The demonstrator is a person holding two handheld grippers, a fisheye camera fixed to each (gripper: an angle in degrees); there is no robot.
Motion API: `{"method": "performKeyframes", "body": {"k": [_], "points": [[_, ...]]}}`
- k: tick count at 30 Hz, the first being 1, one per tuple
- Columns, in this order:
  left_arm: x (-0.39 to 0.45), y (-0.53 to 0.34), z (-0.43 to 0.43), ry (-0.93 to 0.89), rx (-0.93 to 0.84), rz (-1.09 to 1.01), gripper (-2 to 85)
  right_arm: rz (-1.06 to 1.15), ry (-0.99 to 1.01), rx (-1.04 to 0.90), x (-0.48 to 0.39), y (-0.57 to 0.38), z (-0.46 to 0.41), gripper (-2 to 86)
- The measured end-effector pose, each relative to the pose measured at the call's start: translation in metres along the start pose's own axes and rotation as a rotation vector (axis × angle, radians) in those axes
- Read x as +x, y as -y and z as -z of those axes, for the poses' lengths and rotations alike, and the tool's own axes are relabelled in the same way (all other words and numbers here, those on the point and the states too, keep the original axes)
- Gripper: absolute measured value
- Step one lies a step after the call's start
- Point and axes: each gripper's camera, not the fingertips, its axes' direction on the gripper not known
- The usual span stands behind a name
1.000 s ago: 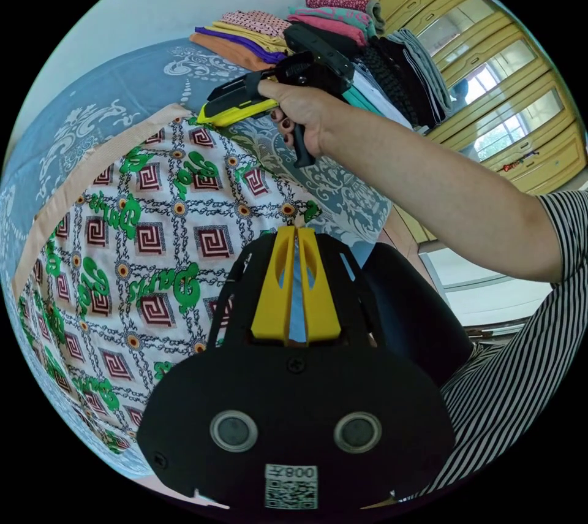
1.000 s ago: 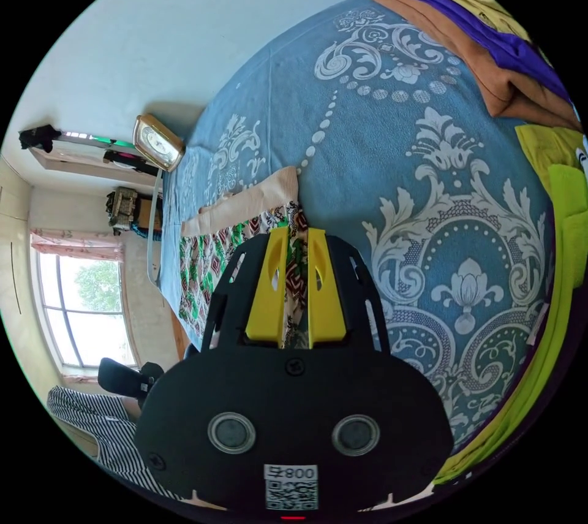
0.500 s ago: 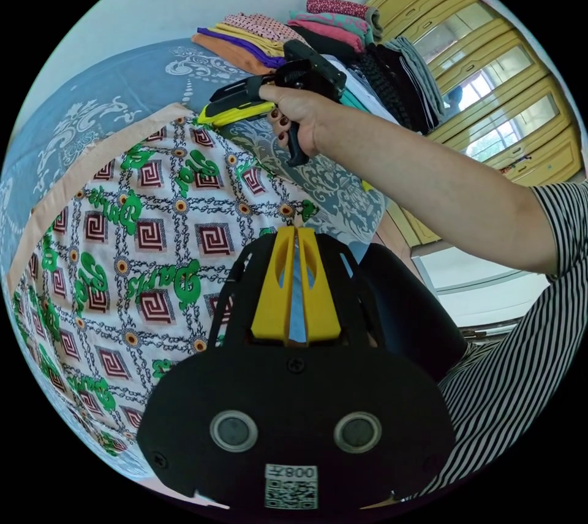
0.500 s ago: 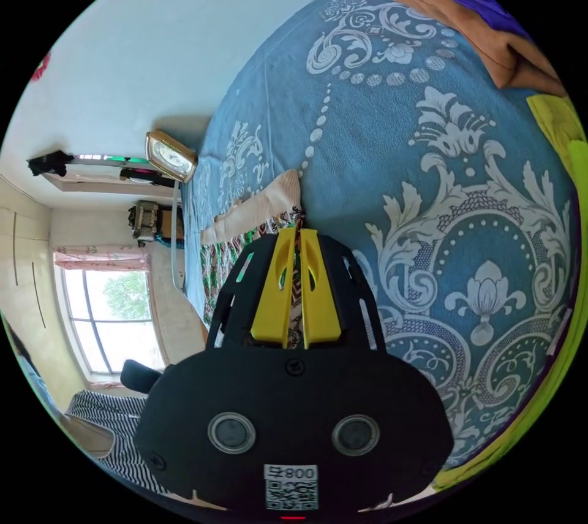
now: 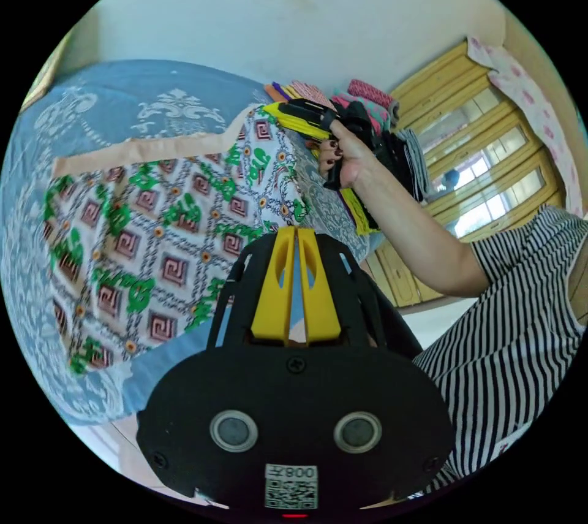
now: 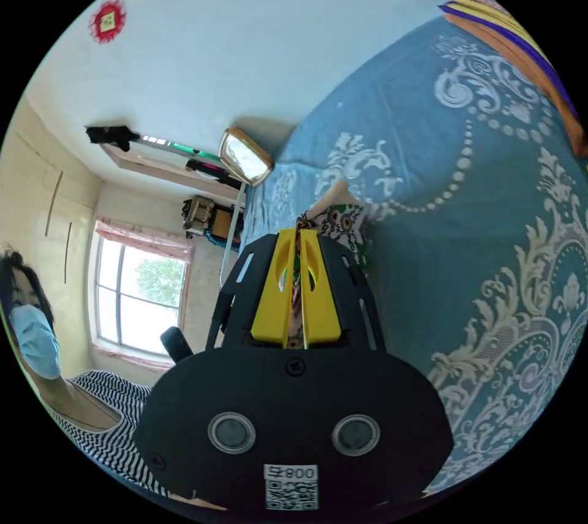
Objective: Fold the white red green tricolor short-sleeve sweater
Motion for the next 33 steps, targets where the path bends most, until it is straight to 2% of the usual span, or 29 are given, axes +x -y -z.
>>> {"method": "performKeyframes", "body": {"k": [6,13,24,33], "points": [[-0.100,-0.073,0.044,0.022,0.132,0.212,0.4,0.093,-0.009,-0.072,-0.098,0.031,-0.101,0.7],[-0.206,-0.150,0.054,0.009,0.209,0.405,0.3,0.123,-0.084,-0.196,-0.174,0.057,-0.224,0.7],[-0.334,-0.231,0.044,-0.085,0.273,0.588,0.3,0.163,-0.207,-0.353,-0.276,0.100,-0.379,0.8],[-0.412,-0.269,0.022,-0.138,0.259,0.673,0.4,0.193,-0.291,-0.440,-0.339,0.127,-0.461,0.9]]}}
